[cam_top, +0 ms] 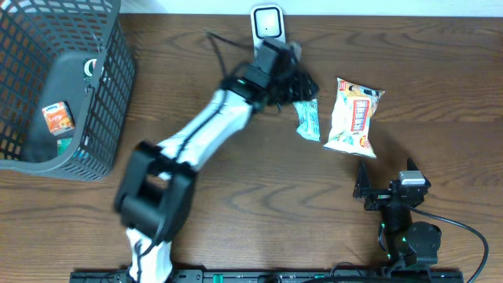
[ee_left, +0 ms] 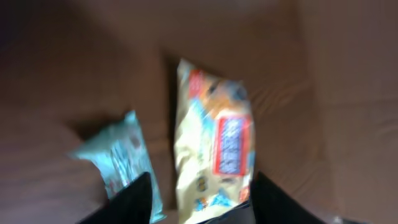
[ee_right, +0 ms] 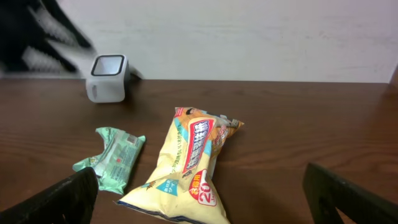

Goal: Scan the item barcode
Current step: 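Place the green pack on the table beside the snack bag, then reach into the basket and grasp a small green tissue pack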

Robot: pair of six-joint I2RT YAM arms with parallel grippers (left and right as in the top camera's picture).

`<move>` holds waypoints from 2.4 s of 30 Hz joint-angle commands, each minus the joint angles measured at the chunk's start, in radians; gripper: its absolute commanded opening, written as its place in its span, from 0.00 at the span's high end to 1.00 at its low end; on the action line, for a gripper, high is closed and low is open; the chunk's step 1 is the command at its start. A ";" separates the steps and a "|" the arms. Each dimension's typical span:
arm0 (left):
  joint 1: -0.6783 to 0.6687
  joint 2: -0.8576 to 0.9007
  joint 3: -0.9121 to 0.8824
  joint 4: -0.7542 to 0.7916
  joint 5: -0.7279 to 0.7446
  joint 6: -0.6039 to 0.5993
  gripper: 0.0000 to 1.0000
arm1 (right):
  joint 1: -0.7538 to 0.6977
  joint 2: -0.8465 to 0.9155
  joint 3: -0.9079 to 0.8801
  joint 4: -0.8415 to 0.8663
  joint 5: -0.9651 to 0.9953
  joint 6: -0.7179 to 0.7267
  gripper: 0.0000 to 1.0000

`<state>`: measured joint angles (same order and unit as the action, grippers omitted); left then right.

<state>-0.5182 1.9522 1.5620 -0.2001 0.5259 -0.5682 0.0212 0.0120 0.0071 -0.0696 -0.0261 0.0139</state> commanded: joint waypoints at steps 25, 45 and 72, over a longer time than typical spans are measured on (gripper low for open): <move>1.078 -0.420 0.027 -0.314 -0.481 0.483 0.07 | 0.009 -0.006 -0.002 -0.003 0.005 -0.008 0.01; 1.106 -0.147 0.026 -0.575 -0.374 0.479 0.02 | 0.009 -0.006 -0.002 -0.003 0.005 -0.008 0.01; 1.106 0.028 0.002 -0.742 -0.399 0.027 0.02 | 0.009 -0.006 -0.002 -0.003 0.005 -0.008 0.01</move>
<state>0.5888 1.9629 1.5726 -0.9379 0.1509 -0.4465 0.0212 0.0120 0.0071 -0.0696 -0.0257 0.0139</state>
